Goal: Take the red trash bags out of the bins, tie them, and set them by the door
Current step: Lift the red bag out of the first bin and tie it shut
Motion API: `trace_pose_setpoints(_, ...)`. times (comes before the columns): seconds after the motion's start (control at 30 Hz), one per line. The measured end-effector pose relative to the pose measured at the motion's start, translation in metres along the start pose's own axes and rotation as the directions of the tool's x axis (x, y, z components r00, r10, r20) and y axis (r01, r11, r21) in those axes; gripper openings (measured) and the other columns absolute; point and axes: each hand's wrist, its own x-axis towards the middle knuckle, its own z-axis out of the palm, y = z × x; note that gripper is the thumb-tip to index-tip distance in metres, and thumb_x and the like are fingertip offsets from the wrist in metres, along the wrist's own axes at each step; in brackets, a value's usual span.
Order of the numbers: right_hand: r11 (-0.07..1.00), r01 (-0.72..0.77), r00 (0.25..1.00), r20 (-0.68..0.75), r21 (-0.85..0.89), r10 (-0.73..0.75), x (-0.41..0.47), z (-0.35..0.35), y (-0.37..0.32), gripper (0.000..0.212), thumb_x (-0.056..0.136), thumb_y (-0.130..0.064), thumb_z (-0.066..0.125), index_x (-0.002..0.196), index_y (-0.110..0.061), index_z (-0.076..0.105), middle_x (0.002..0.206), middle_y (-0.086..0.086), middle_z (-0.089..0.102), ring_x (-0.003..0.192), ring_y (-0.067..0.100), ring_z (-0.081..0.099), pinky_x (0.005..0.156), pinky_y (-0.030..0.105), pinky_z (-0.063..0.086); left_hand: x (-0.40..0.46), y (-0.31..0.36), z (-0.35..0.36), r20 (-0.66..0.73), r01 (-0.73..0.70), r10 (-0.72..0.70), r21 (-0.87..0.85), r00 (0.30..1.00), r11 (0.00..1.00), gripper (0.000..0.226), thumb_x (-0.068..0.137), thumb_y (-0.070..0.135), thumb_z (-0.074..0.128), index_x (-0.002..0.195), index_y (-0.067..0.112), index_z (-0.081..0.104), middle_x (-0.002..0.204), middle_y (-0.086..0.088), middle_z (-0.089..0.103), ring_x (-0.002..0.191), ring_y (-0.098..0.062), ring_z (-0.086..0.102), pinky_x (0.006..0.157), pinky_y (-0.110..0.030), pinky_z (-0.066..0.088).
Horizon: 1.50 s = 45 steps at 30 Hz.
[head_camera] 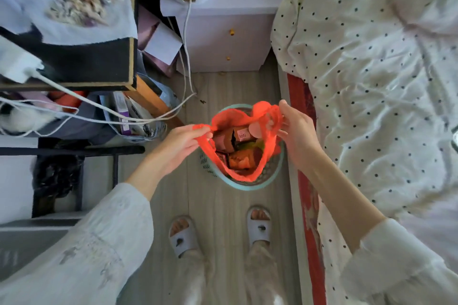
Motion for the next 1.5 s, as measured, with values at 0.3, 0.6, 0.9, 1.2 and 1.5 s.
trace_pose_setpoints(0.3,0.987,0.126,0.991,0.046,-0.098,-0.122,-0.054,-0.001,-0.059,0.038,0.091,-0.035,0.049,0.061,-0.015,0.061,0.056,-0.007,0.064,0.057,0.007,0.058,0.068,0.023,0.048,-0.074,0.035,0.02,-0.055,-0.118,0.116,-0.046,0.992,0.992,0.033,0.091,0.019,0.05,0.118,0.001,0.056,0.096,-0.006,0.066,0.107,-0.021,0.06,0.107,-0.036,0.038)
trace_pose_setpoints(0.6,0.968,0.209,0.977,0.08,-0.138,-0.2,-0.147,-0.001,-0.089,0.035,0.091,-0.036,0.048,0.071,-0.013,0.065,0.059,-0.003,0.058,0.051,0.01,0.05,0.05,0.017,0.041,-0.183,0.054,0.017,-0.126,-0.199,0.205,0.063,0.971,0.978,0.021,0.09,0.017,0.051,0.106,0.007,0.062,0.088,-0.007,0.066,0.089,-0.022,0.063,0.099,-0.044,0.046)
trace_pose_setpoints(0.9,0.953,0.233,0.97,-0.028,-0.192,-0.243,-0.253,-0.037,-0.079,0.038,0.092,-0.033,0.048,0.073,-0.007,0.068,0.056,-0.003,0.057,0.042,0.004,0.046,0.047,0.017,0.04,-0.282,0.036,0.035,-0.07,-0.301,0.314,0.149,0.947,0.942,0.016,0.09,0.02,0.051,0.089,0.016,0.066,0.075,0.0,0.068,0.078,-0.018,0.064,0.093,-0.045,0.046)
trace_pose_setpoints(1.2,0.947,0.268,0.963,0.052,-0.177,-0.263,-0.329,-0.094,-0.031,0.04,0.092,-0.026,0.045,0.057,-0.012,0.057,0.047,-0.008,0.057,0.04,0.002,0.046,0.045,0.015,0.037,-0.357,-0.034,0.076,-0.217,-0.42,0.42,0.049,0.881,0.906,0.016,0.09,0.019,0.051,0.087,0.016,0.067,0.068,0.004,0.068,0.068,-0.011,0.063,0.07,-0.025,0.05)
trace_pose_setpoints(1.5,0.948,0.146,0.984,0.139,-0.284,-0.11,-0.332,-0.133,0.091,0.026,0.087,-0.021,0.054,0.063,-0.014,0.062,0.064,0.002,0.057,0.058,0.012,0.05,0.06,0.024,0.041,-0.365,-0.157,0.086,-0.402,-0.255,0.269,0.089,0.875,0.963,0.014,0.09,0.013,0.051,0.1,0.007,0.06,0.08,-0.006,0.061,0.076,-0.018,0.058,0.074,-0.024,0.046)
